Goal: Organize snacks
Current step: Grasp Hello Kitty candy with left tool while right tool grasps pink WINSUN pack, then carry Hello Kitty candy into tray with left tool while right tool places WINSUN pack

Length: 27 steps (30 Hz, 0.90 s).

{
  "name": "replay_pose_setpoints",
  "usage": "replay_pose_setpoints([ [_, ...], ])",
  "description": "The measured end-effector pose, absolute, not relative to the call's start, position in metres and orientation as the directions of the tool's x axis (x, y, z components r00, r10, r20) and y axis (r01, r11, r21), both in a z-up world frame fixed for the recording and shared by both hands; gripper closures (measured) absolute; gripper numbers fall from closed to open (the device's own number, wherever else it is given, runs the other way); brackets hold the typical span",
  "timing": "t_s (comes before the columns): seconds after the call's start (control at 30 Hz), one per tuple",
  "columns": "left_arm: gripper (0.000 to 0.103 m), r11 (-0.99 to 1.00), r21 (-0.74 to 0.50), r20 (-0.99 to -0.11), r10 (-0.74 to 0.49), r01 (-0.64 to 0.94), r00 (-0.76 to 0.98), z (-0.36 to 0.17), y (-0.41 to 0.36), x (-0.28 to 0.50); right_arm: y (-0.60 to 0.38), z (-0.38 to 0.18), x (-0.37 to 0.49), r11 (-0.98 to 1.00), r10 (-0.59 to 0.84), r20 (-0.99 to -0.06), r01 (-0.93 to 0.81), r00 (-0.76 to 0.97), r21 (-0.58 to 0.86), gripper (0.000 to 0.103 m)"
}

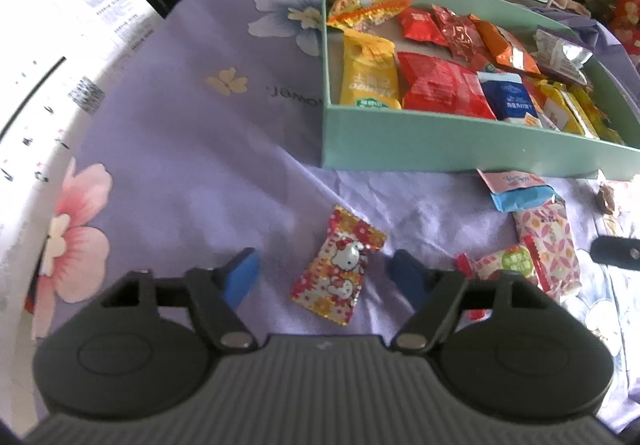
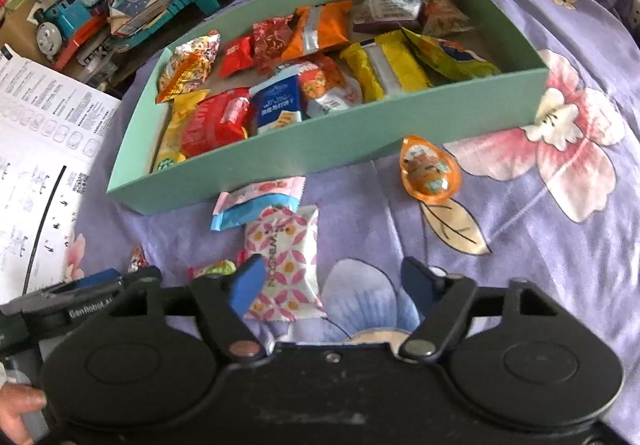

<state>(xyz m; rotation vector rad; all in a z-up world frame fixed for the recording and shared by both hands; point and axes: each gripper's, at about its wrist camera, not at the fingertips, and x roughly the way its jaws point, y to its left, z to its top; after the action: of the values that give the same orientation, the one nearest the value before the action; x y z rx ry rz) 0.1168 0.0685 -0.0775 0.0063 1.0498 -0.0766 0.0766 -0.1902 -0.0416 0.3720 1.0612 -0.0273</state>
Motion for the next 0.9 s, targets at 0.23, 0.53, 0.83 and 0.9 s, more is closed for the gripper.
replay_pose_setpoints([
  [0.23, 0.076, 0.993, -0.076, -0.844, -0.110, 0.086, 0.526, -0.075, 0.080, 0.107, -0.154, -0.050, 0.100, 0.966, 0.121, -0.868, 0.144, 0.481, 0.214, 0.056],
  [0.53, 0.074, 0.991, -0.109, -0.844, -0.135, 0.080, 0.519, -0.076, 0.092, 0.103, -0.113, -0.054, 0.106, 0.998, 0.036, -0.865, 0.024, 0.500, 0.055, 0.058],
  [0.83, 0.072, 0.989, -0.112, -0.848, -0.146, 0.097, 0.510, -0.075, 0.083, 0.101, -0.161, -0.053, 0.086, 0.992, 0.026, -0.876, 0.099, 0.482, 0.084, 0.058],
  [0.9, 0.072, 0.988, -0.108, -0.848, -0.149, 0.108, 0.509, -0.075, 0.079, 0.100, -0.173, -0.053, 0.080, 0.988, 0.025, -0.880, 0.122, 0.475, 0.094, 0.058],
])
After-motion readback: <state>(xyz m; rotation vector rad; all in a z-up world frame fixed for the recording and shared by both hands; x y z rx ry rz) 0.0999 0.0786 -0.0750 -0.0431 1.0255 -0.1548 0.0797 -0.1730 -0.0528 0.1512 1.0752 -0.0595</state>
